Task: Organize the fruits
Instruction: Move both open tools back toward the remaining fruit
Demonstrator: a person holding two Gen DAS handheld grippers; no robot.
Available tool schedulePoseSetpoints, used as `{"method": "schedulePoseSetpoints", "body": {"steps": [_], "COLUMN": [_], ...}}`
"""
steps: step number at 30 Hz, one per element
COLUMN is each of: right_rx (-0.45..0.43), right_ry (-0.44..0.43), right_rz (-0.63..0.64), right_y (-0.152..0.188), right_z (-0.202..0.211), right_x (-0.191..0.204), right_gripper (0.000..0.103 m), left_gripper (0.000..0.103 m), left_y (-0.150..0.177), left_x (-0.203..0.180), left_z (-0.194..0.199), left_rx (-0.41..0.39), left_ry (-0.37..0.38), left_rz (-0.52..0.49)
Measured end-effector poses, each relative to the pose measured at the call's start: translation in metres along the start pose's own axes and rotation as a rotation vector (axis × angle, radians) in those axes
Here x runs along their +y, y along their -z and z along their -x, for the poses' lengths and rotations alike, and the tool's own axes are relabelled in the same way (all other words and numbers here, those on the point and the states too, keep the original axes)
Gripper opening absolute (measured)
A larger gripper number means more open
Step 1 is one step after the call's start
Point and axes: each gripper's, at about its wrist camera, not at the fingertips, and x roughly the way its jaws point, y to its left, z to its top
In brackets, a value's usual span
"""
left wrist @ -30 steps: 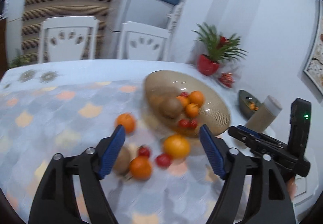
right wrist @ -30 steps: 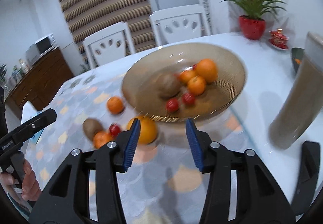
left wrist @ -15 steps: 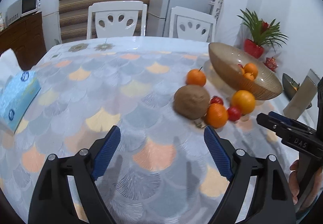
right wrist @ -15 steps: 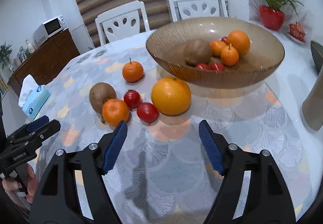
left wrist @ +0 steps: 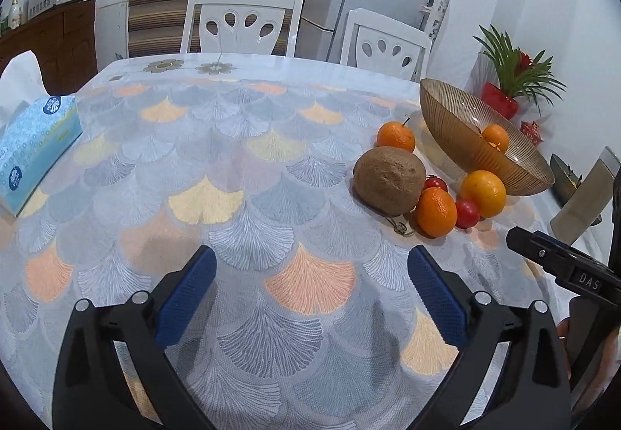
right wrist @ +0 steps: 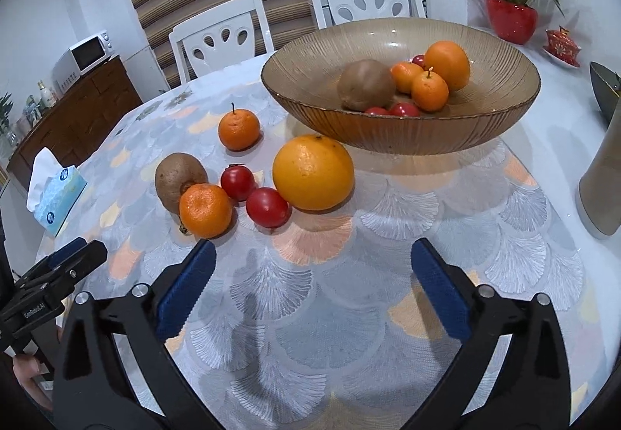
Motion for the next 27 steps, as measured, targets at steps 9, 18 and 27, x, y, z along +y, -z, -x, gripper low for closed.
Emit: {"method": "schedulePoseSetpoints", "body": {"steps": [9,18,27], "right_rx": [0.011,0.021,0.024], "right_ry": [0.003,-0.004,-0.007], "right_rz": [0.004,-0.008,-0.025], "right_y": [0.0003,-0.0008,-0.0005], "right_z": [-0.0021,-0.0040,-0.0049], "right_x": [-0.0004,-0.0019,-0.0056], "right_gripper": [0.100,0.100,0.100], "left_gripper": [0.098,0.098,0.098], "left_y": [0.0002,0.0006,0.0007], "left_x": [0.0010,0.0017,0.0009], "left_z": [-0.0028,-0.0033,-0.0039], "left_rx": [0.010,0.014,0.018], "left_ry": [-0.013,-0.014,-0.016], "left_rz": [0.001,-0.001,-0.002]}}
